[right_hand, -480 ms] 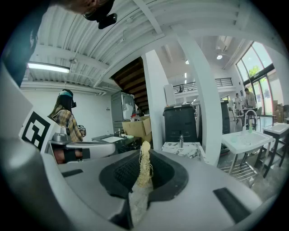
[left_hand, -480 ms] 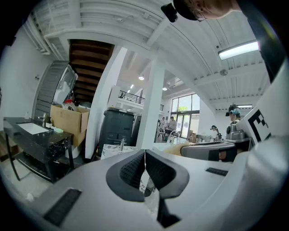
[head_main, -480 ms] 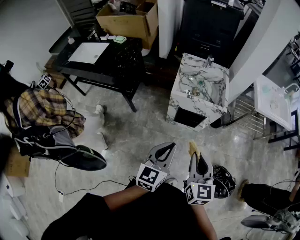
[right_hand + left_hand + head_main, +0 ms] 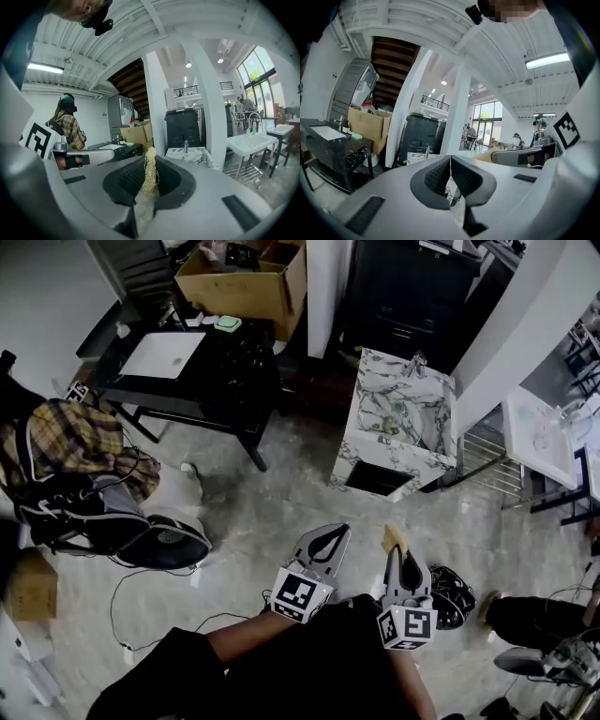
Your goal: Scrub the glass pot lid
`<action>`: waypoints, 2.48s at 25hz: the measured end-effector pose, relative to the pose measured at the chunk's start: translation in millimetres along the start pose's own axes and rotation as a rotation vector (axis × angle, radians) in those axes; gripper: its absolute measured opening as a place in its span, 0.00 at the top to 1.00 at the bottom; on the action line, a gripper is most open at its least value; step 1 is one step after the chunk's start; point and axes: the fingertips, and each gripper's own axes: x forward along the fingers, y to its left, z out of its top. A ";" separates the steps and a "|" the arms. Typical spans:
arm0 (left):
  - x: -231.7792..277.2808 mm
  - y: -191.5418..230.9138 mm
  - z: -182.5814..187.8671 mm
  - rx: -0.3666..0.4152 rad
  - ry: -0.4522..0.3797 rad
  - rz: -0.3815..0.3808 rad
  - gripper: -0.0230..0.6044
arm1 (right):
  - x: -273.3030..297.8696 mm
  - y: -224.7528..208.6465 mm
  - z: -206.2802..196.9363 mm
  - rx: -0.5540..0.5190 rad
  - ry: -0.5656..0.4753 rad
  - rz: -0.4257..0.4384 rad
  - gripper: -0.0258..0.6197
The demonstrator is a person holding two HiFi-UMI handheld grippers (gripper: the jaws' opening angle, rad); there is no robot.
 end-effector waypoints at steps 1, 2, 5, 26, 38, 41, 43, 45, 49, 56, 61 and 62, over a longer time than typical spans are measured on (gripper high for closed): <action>-1.4 4.7 1.5 0.001 -0.004 -0.002 0.94 | 1.7 0.8 1.0 -0.001 -0.005 -0.012 0.86; -2.9 8.8 2.1 0.002 -0.005 -0.005 0.94 | 3.0 1.2 2.2 -0.001 -0.010 -0.024 0.86; -4.8 18.6 0.6 -0.007 -0.007 -0.011 0.94 | 7.2 -0.5 4.6 0.011 -0.019 -0.051 0.86; 214.5 50.1 34.6 0.062 -0.001 -0.018 0.94 | 184.0 -160.5 33.0 0.101 -0.036 0.075 0.86; 305.1 94.2 41.9 -0.001 0.043 0.148 0.94 | 289.2 -223.8 47.7 0.126 0.035 0.262 0.87; 312.6 107.5 37.6 -0.020 0.055 0.179 0.94 | 311.5 -224.7 44.6 0.096 0.061 0.313 0.86; 317.0 115.7 36.0 -0.028 0.058 0.194 0.94 | 324.5 -218.9 42.0 0.105 0.090 0.377 0.86; 322.1 125.0 33.1 -0.037 0.059 0.208 0.94 | 336.3 -208.1 39.4 0.105 0.121 0.454 0.86; 337.5 148.0 25.6 -0.055 0.060 0.215 0.94 | 370.4 -198.8 24.3 0.044 0.188 0.478 0.86; 371.1 189.9 6.9 -0.080 0.078 0.192 0.94 | 429.6 -190.7 -15.9 -0.010 0.305 0.463 0.86; 390.1 219.6 -4.1 -0.009 0.135 0.168 0.93 | 471.0 -185.1 -42.8 -0.004 0.357 0.472 0.87; 391.9 225.3 -7.7 -0.018 0.143 0.161 0.93 | 478.5 -185.7 -50.2 -0.017 0.373 0.465 0.87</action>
